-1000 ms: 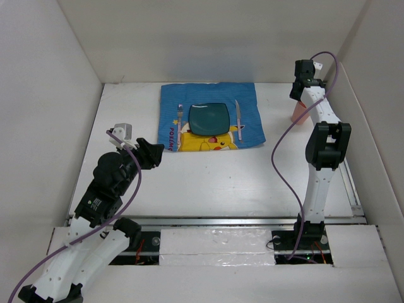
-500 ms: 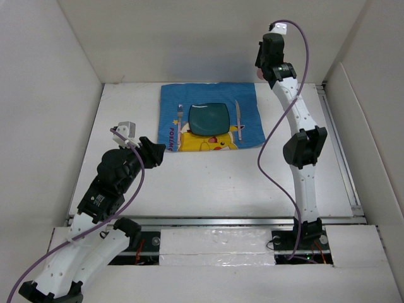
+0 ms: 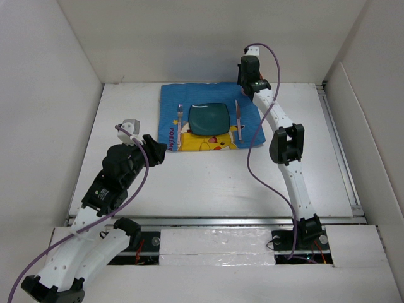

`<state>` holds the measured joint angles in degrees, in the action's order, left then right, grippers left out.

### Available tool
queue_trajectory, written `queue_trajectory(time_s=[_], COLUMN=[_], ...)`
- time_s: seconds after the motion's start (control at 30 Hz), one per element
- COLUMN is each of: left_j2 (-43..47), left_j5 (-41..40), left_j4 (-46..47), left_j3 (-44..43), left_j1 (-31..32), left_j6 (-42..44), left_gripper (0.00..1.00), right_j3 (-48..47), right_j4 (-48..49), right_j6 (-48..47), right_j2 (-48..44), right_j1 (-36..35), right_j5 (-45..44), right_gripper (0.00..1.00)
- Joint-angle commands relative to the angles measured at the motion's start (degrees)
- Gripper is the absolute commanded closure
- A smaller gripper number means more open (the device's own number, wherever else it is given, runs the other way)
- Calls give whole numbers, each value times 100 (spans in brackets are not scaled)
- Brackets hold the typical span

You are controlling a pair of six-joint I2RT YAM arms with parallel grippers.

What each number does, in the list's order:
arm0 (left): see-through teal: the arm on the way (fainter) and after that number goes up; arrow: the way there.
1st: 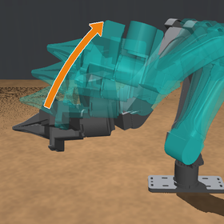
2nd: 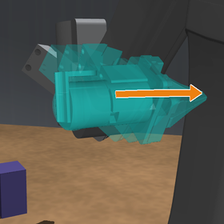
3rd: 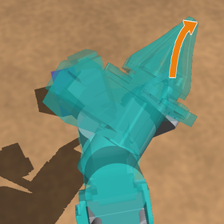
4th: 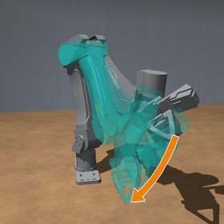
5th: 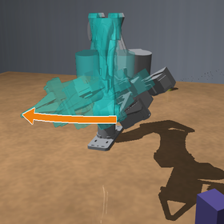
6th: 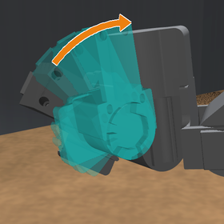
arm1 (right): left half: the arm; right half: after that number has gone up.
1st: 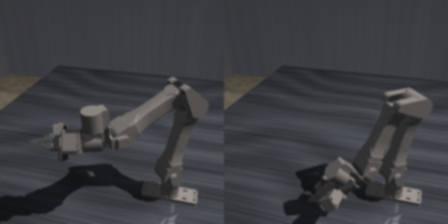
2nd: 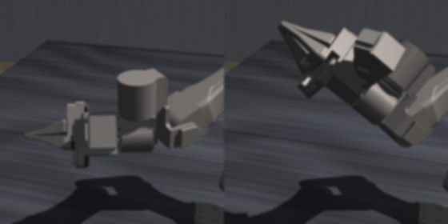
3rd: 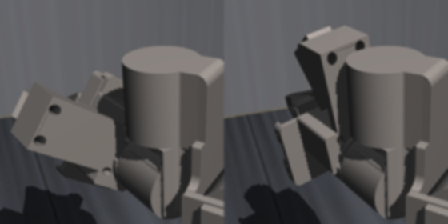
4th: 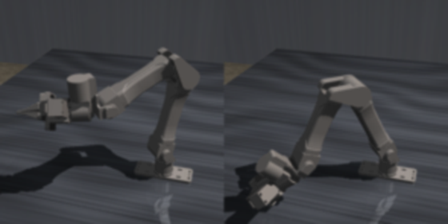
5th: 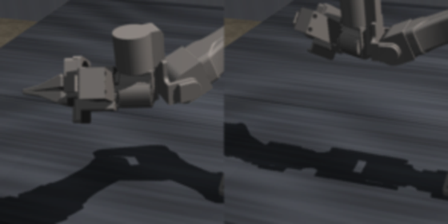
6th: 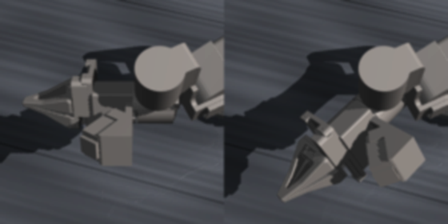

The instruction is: Set the dinner table for one person

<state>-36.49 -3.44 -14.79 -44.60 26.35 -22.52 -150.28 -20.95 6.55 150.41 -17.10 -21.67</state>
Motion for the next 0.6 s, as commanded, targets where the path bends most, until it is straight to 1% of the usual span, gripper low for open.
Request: queue_trajectory(time_s=[0.0, 0.2, 0.3, 0.33, 0.4, 0.43, 0.5, 0.57], left_j2=[-51, -130, -139, -139, -139, -139, -139, -130], left_j5=[72, 98, 89, 72, 63, 63, 54, 37], left_j4=[301, 292, 292, 292, 292, 292, 292, 283], left_j3=[-23, -23, -40, -40, -40, -40, -40, -40], left_j1=[-51, -51, -51, -51, -51, -51, -51, -51], left_j6=[99, 99, 99, 99, 99, 99, 99, 99], left_gripper=[58, 58, 58, 58, 58, 58, 58, 58], right_j3=[-265, -160, -151, -151, -160, -160, -177, -177], right_j4=[636, 644, 645, 645, 662, 662, 610, 548], right_j6=[-101, -101, -83, -66, -39, -13, 4, 5], right_j2=[-65, 41, 50, 41, 41, 41, 41, 15], right_j1=[-39, 13, 14, 66, 67, 67, 67, 67], right_j5=[31, 119, 207, 225, 286, 312, 348, 348], right_gripper=[99, 98, 95, 91, 91, 92, 97, 98])
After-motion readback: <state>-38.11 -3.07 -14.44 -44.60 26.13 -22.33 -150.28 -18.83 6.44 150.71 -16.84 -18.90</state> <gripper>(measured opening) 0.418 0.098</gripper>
